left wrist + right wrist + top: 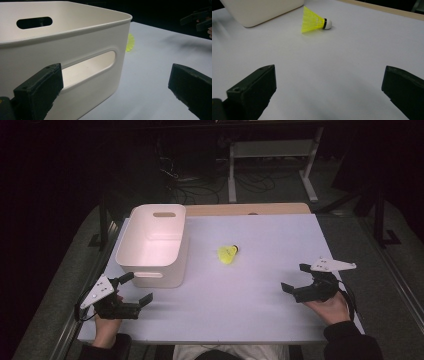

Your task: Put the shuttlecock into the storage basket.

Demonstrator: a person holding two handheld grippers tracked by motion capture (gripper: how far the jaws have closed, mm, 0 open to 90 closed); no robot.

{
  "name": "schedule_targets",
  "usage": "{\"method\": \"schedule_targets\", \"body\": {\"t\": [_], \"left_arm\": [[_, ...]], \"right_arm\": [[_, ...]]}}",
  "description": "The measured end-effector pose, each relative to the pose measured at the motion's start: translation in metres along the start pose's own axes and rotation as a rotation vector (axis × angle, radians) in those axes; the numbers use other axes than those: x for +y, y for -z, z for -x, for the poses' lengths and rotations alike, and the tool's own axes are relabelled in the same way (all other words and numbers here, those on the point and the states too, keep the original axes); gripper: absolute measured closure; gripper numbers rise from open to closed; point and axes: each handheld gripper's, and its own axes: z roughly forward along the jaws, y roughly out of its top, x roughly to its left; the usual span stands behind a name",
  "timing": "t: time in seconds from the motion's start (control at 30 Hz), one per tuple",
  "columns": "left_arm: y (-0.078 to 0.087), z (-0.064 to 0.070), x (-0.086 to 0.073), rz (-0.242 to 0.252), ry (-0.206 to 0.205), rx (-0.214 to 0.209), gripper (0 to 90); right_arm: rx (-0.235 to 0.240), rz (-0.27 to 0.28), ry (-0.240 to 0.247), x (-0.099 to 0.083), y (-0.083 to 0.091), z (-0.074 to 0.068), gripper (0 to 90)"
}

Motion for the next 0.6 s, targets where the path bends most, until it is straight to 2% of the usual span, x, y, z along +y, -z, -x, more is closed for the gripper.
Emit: {"method": "schedule_targets", "body": {"t": [0.6], "left_arm": [[0.0009,0.0008,-0.0003,0.0,0.001,-0.008,0.0]], "right_arm": [[0.009,-0.02,0.006,0.0003,-0.0023,-0.0014,0.0]]}}
